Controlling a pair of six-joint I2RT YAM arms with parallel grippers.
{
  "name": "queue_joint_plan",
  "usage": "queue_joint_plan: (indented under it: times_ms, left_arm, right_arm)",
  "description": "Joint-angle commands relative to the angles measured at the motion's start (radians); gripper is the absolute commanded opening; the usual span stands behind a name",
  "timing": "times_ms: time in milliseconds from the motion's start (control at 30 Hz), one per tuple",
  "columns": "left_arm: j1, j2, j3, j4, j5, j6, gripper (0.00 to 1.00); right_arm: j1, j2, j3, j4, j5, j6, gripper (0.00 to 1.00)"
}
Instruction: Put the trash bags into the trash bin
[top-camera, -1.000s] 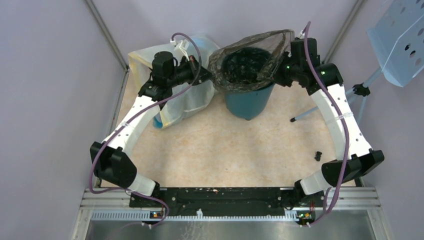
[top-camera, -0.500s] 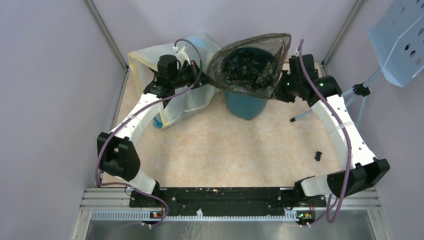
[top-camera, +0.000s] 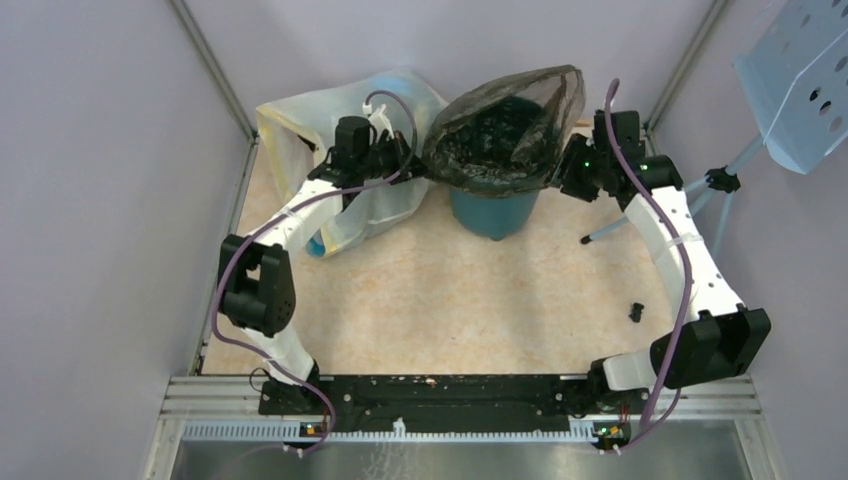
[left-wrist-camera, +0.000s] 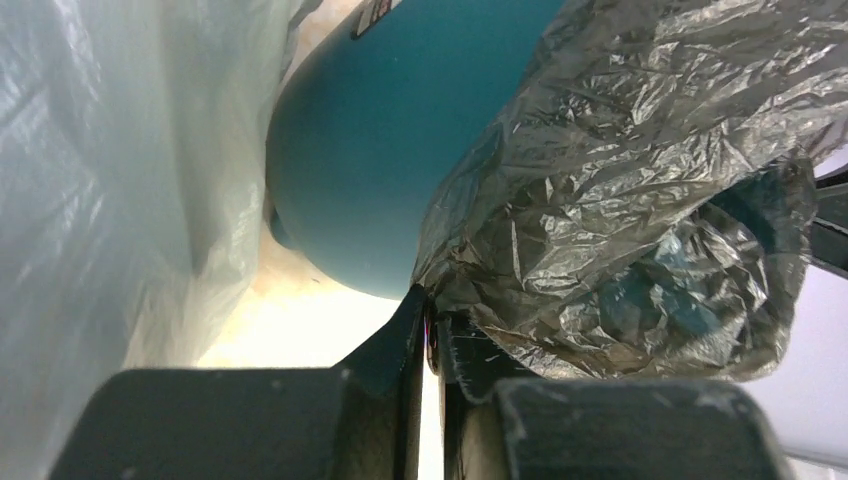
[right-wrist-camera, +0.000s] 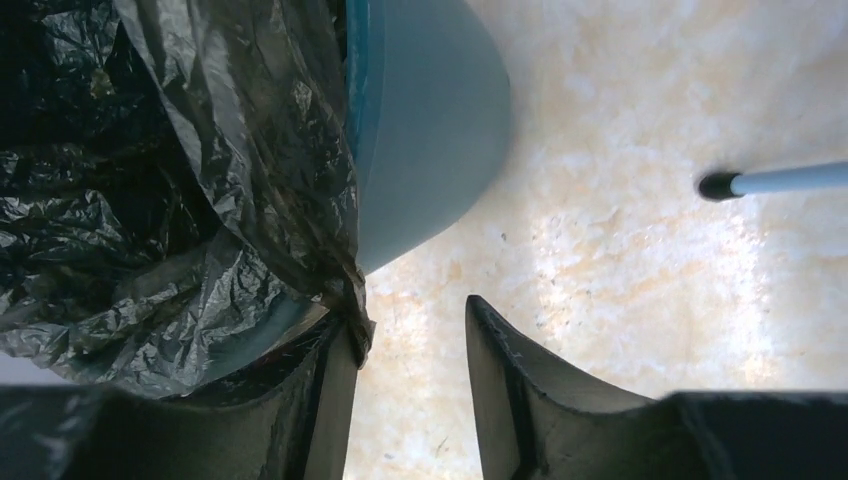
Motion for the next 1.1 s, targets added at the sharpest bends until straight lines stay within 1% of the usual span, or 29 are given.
queue_joint_plan:
  times_ms: [0,100,133,300,367,433,467,567,633,667,700,767,833,867,933,1000,1067]
  left_arm:
    - [0.006,0.030,0.085,0.055,-0.007,0.024,0.20]
    - [0.008,0.026,0.085,0.058,-0.023,0.009,0.41]
    - [0.008,0.018,0.081,0.061,-0.031,0.005,0.45]
    - [0.009,-0.033,0.054,0.054,-0.046,-0.004,0.55]
    - [0.009,-0.077,0.028,0.032,-0.075,0.010,0.61]
    - [0.011,-0.119,0.007,-0.013,-0.146,0.018,0.76]
    - [0.012,-0.140,-0.008,-0.026,-0.177,0.025,0.80]
    - [0.017,-0.198,-0.048,-0.012,-0.214,0.049,0.84]
    - [0.018,-0.218,-0.055,-0.015,-0.223,0.060,0.86]
    - [0.018,-0.223,-0.053,-0.023,-0.233,0.065,0.89]
    - [0.018,-0.227,-0.050,-0.033,-0.240,0.070,0.96]
    - [0.017,-0.232,-0.038,-0.056,-0.275,0.080,0.99]
    - [0.017,-0.240,-0.029,-0.051,-0.300,0.111,0.99]
    - [0.017,-0.244,-0.025,-0.038,-0.305,0.130,0.99]
    - [0.010,-0.249,-0.023,0.030,-0.295,0.185,0.99]
    - [-0.014,-0.236,0.001,0.095,-0.300,0.286,0.97]
    - [-0.045,-0.198,0.064,0.097,-0.319,0.400,0.93]
  right_arm:
    - [-0.031,-0.006,0.066,0.061,-0.024,-0.067,0.47]
    - [-0.042,-0.032,0.071,0.081,-0.026,-0.101,0.52]
    - [-0.042,-0.044,0.072,0.094,-0.026,-0.115,0.53]
    - [-0.044,-0.064,0.115,0.119,-0.011,-0.152,0.54]
    - [-0.046,-0.053,0.148,0.108,0.013,-0.153,0.55]
    - [-0.047,-0.037,0.188,0.103,0.039,-0.148,0.55]
    - [-0.051,-0.026,0.205,0.100,0.042,-0.146,0.55]
    - [-0.061,0.025,0.271,0.079,0.041,-0.137,0.60]
    - [-0.065,0.056,0.311,0.051,0.041,-0.133,0.65]
    - [-0.066,0.066,0.322,0.051,0.039,-0.137,0.69]
    - [-0.067,0.072,0.323,0.056,0.032,-0.141,0.71]
    - [-0.070,0.079,0.318,0.080,0.034,-0.133,0.72]
    - [-0.082,0.100,0.327,0.093,0.038,-0.122,0.67]
    - [-0.086,0.116,0.342,0.090,0.041,-0.118,0.63]
    - [-0.091,0.152,0.387,0.067,0.041,-0.119,0.56]
    - [-0.092,0.183,0.429,0.045,0.069,-0.125,0.48]
    - [-0.093,0.195,0.446,0.043,0.068,-0.132,0.38]
